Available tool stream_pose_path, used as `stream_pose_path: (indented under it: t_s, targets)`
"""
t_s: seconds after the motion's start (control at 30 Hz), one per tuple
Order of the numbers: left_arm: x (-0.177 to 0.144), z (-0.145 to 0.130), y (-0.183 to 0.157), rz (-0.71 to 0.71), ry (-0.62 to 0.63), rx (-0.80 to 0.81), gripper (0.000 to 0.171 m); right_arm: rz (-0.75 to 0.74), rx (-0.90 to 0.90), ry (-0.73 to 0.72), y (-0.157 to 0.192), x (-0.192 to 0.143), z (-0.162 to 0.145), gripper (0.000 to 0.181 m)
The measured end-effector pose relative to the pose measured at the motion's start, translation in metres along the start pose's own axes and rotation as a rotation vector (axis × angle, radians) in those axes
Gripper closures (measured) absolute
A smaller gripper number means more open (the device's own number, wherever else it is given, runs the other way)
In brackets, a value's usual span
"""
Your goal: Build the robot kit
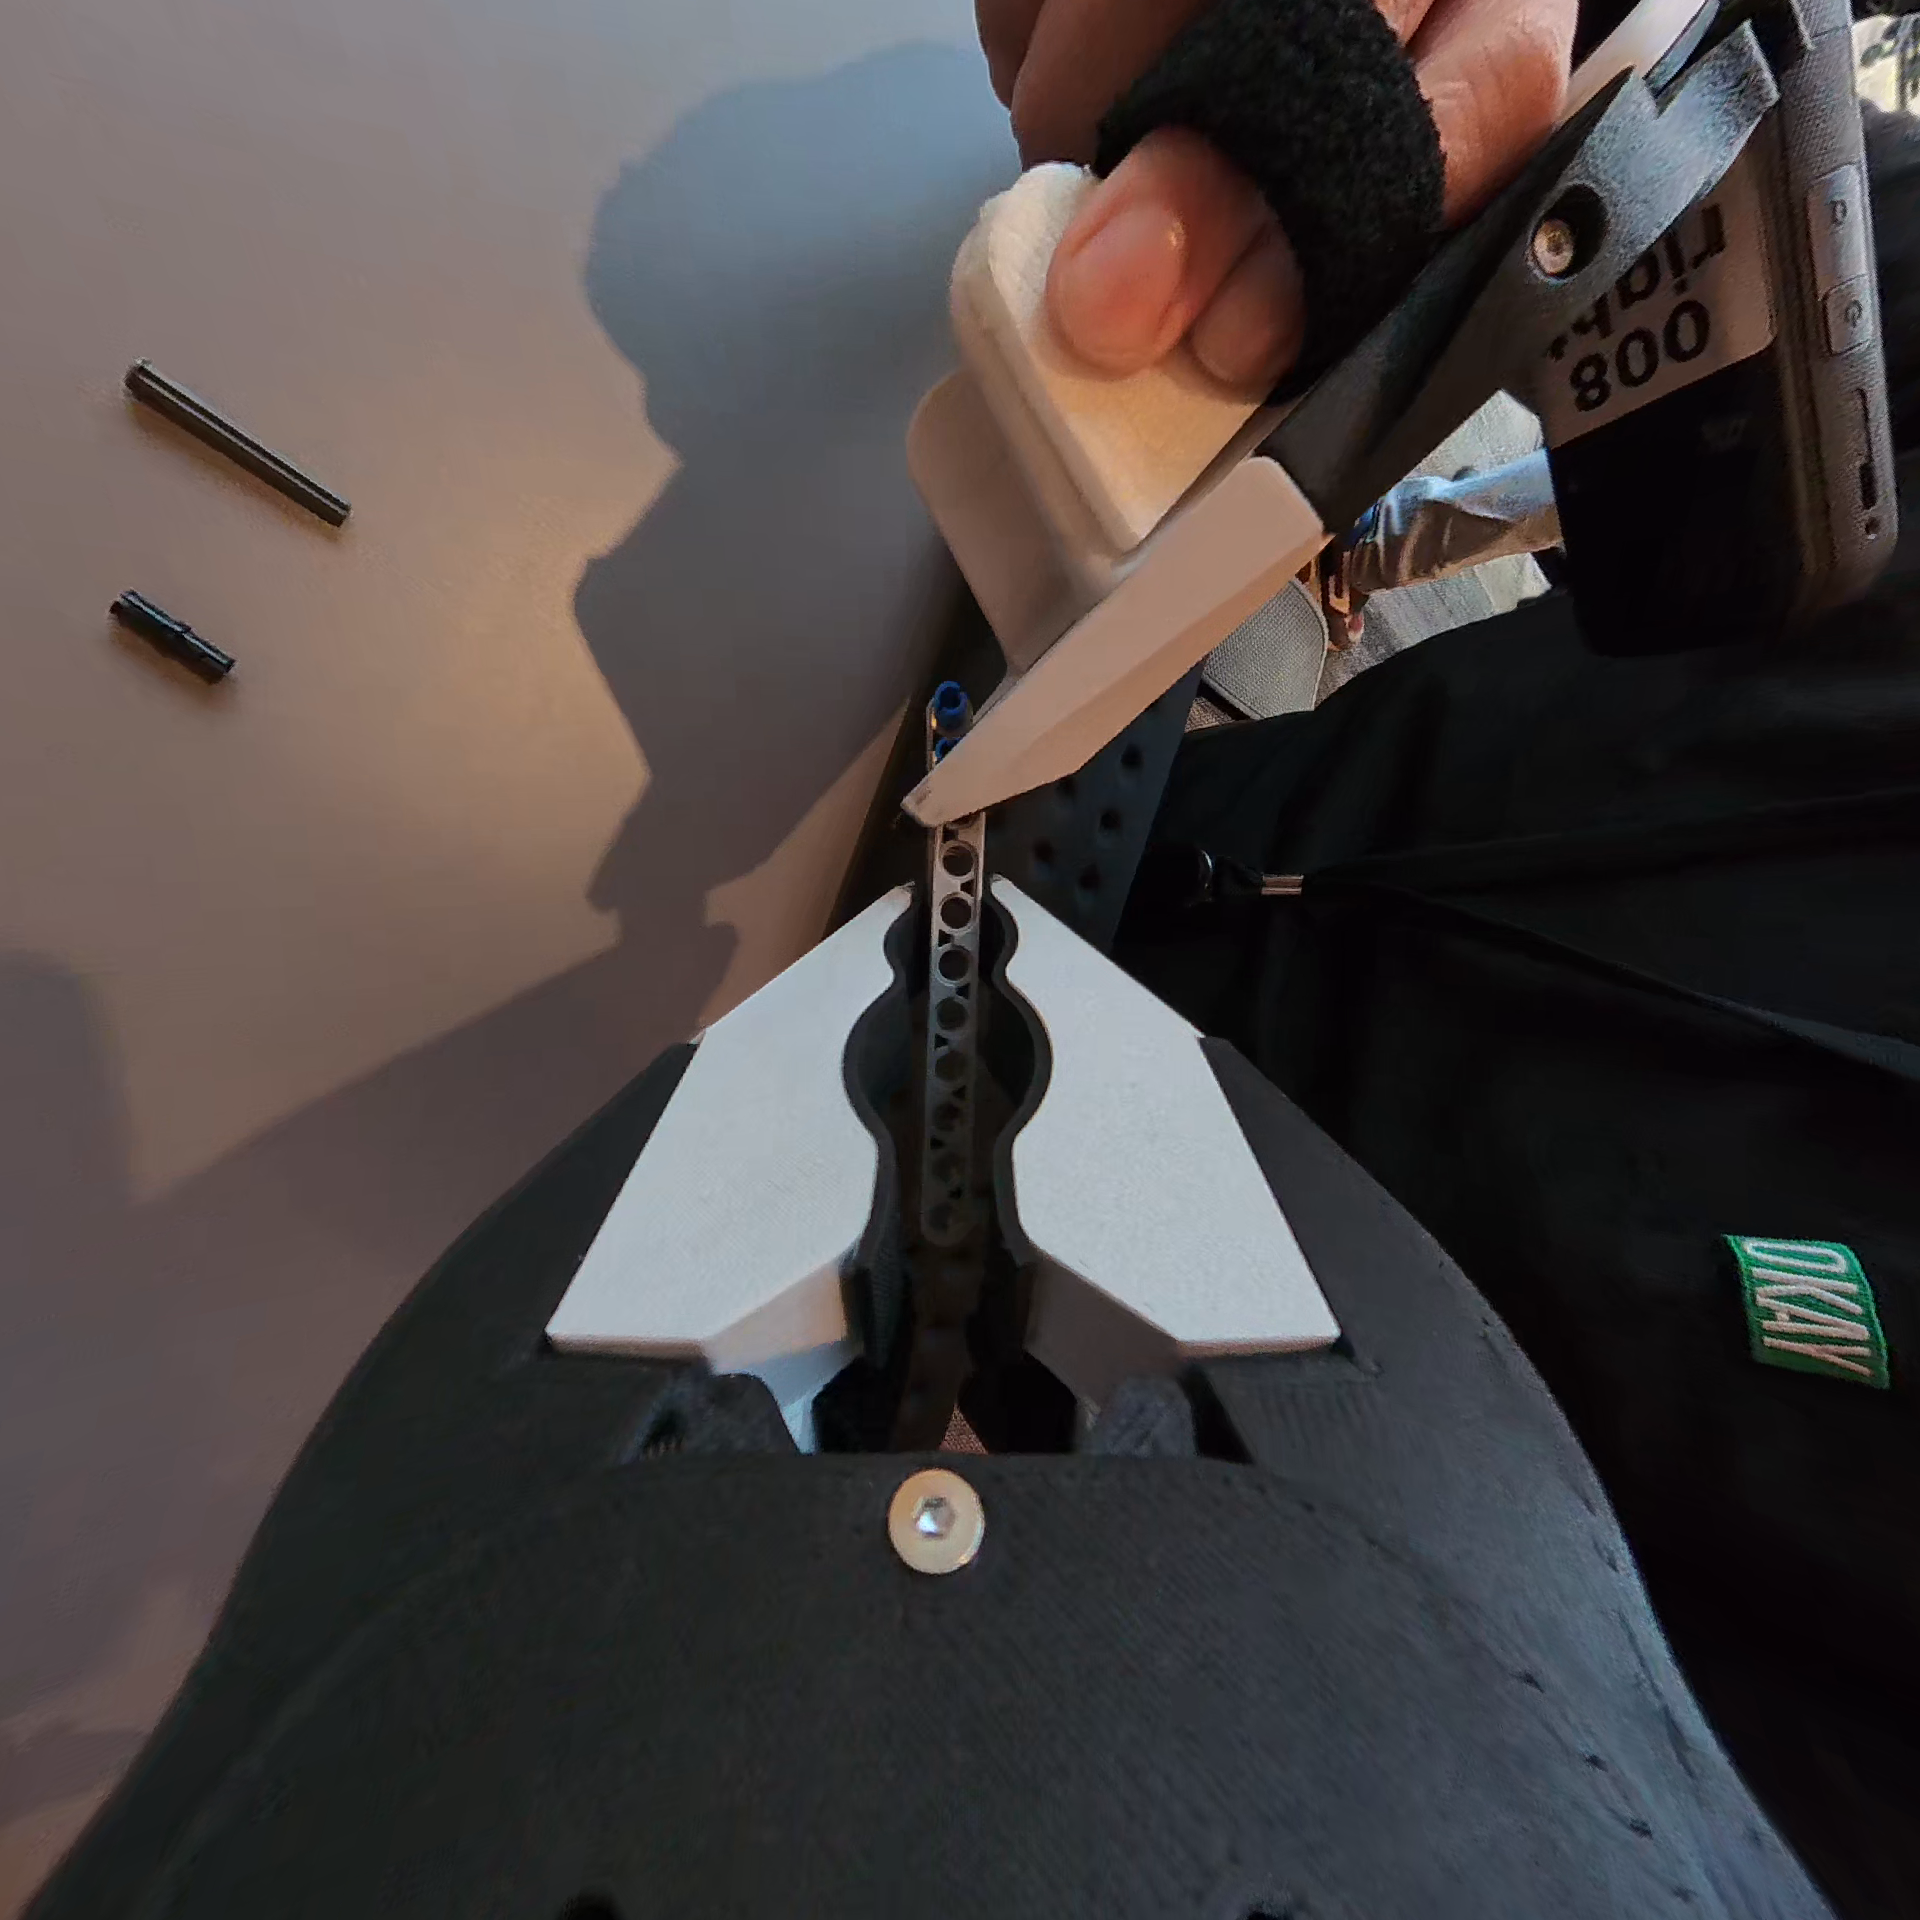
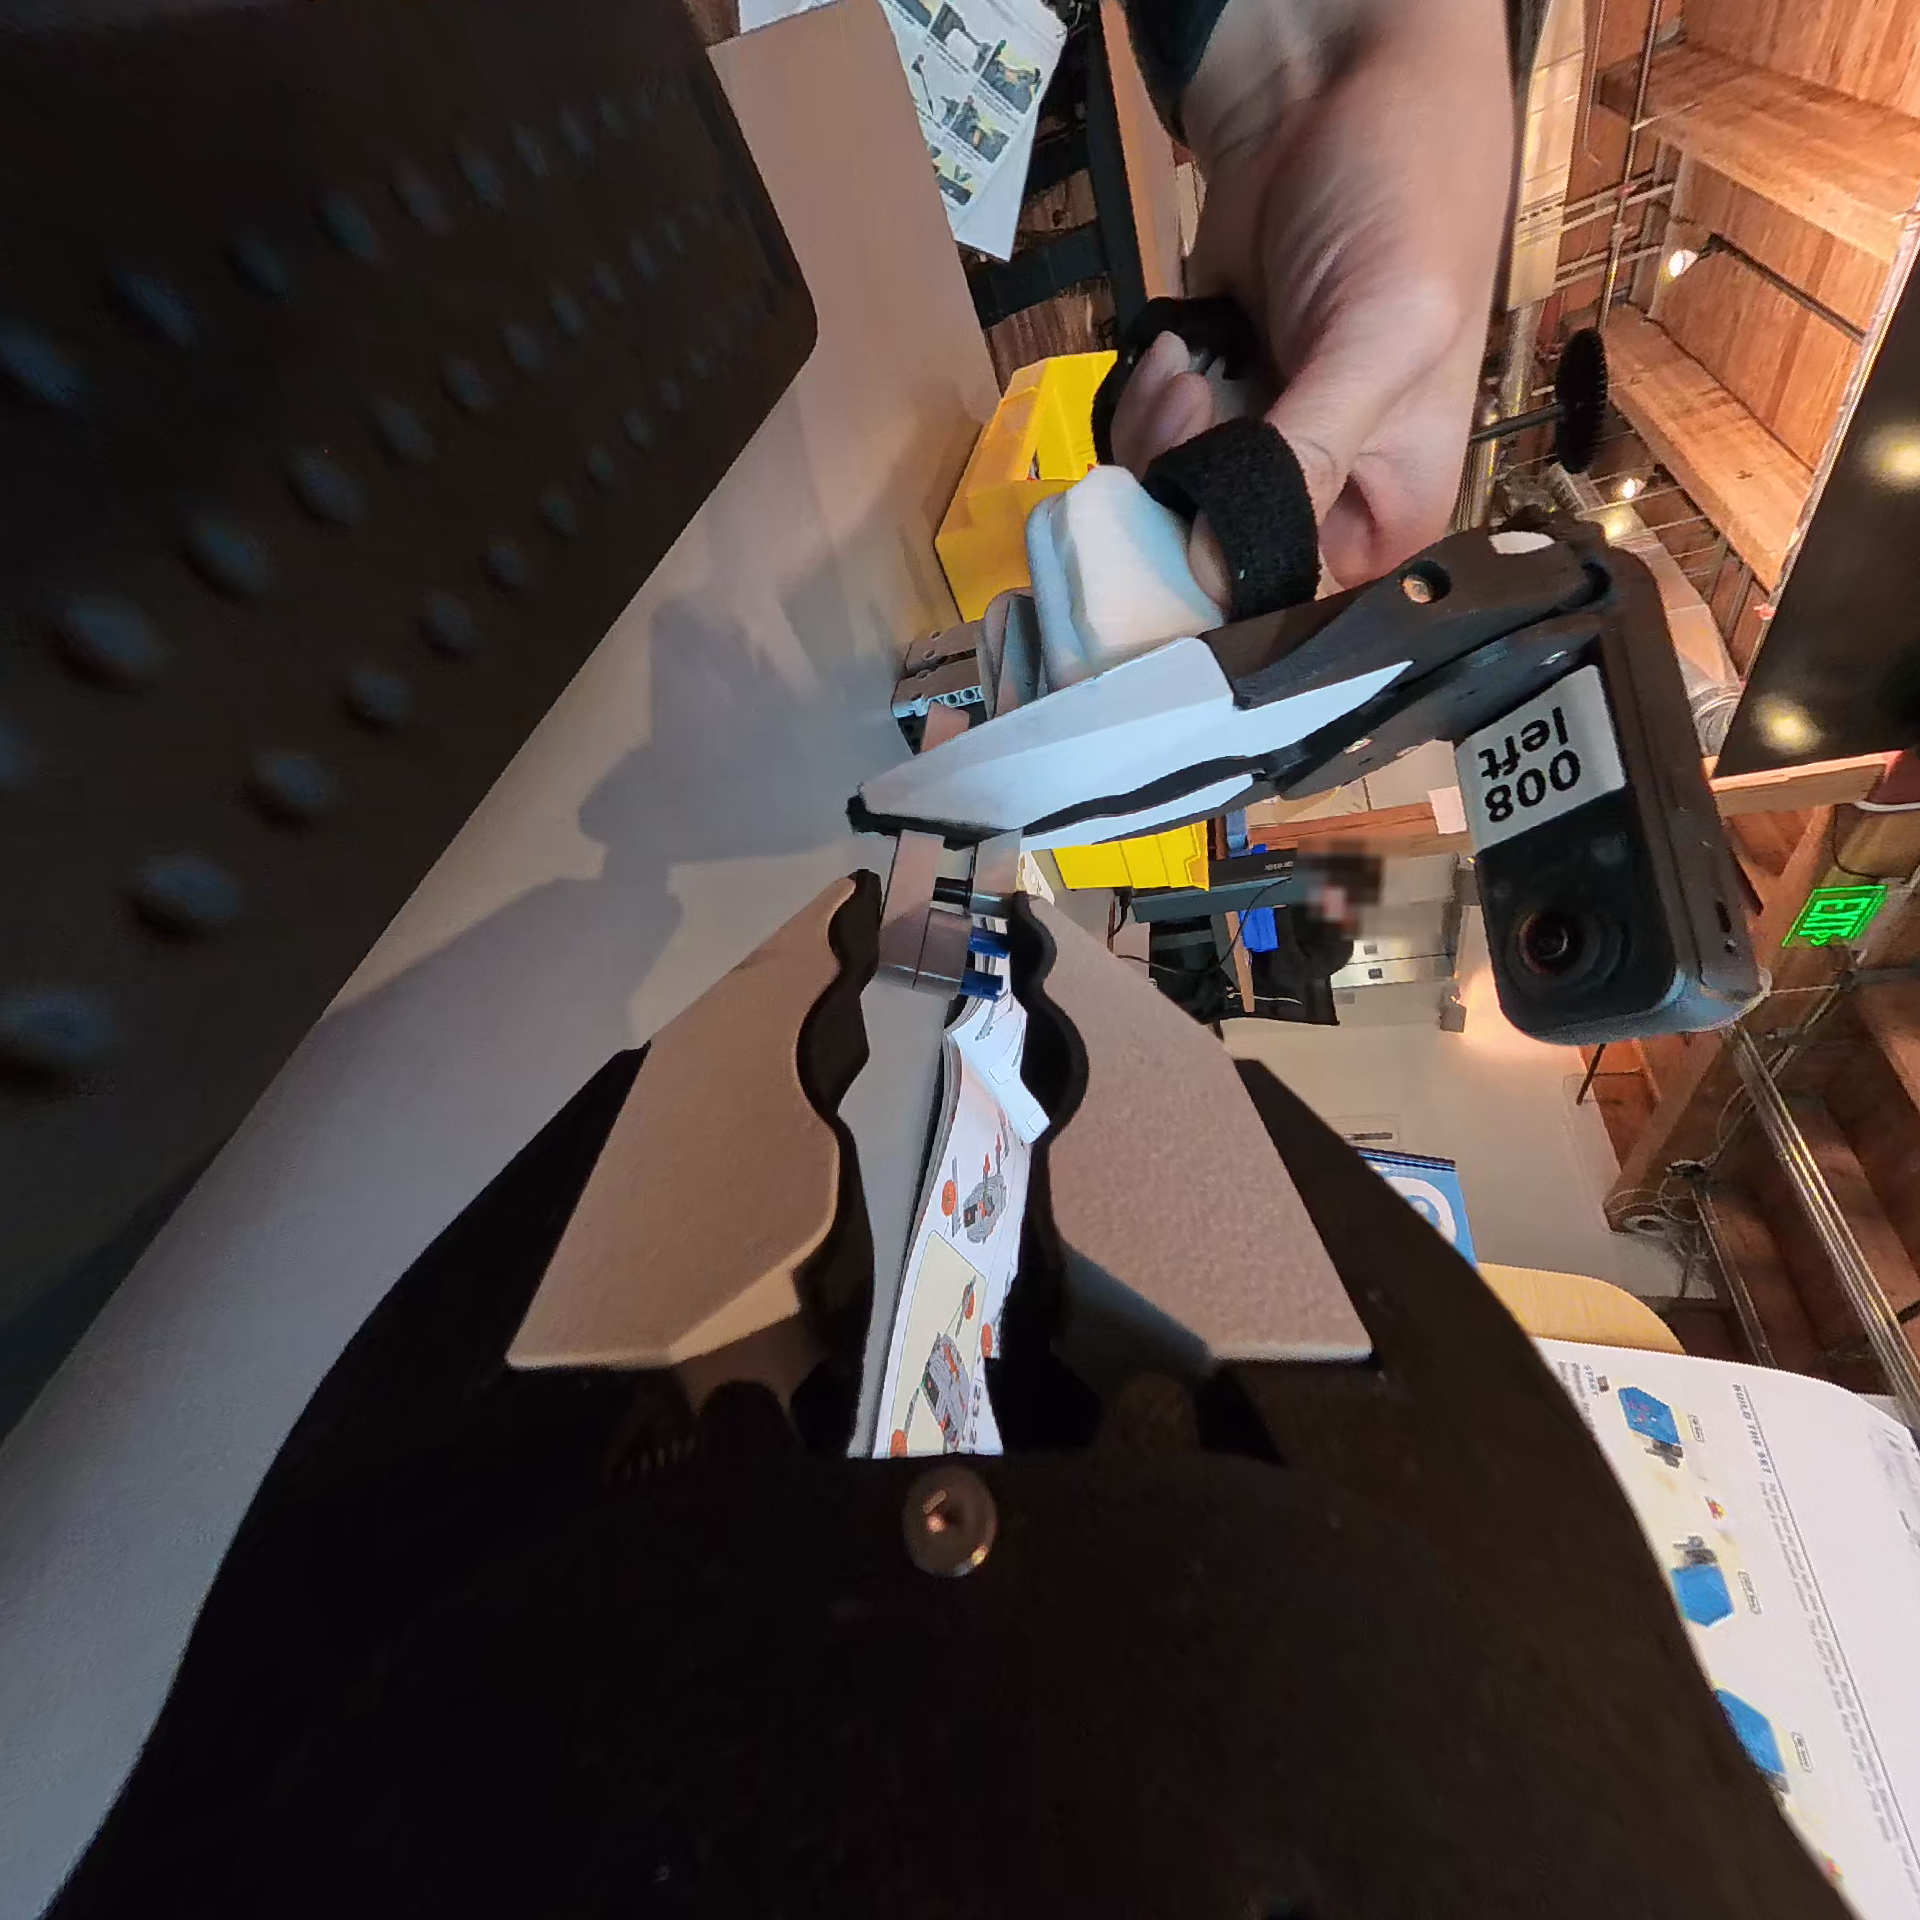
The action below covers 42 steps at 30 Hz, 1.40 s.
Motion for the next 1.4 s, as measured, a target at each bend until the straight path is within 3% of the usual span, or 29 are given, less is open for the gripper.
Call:
stream_pose_path:
  t_s: [0.87, 1.4]
  targets:
    - [-0.006, 0.007, -0.004, -0.033, -0.047, -0.011, 0.167, -0.024, -0.045, 0.078, -0.006, -0.007, -0.002, 0.160]
    - [-0.002, 0.000, 0.005, -0.017, -0.009, -0.056, 0.166, 0.047, -0.049, 0.087, -0.002, 0.005, 0.003, 0.159]
Point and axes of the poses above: each gripper's, where its closed fingertips meet, x out along the fingers, z out of its top, y = z × x across the jaws, the point moved 8 cm from there along -x, back along the fingers, and after that the axes turned 14 degrees about -x, right-handed, at the moved point
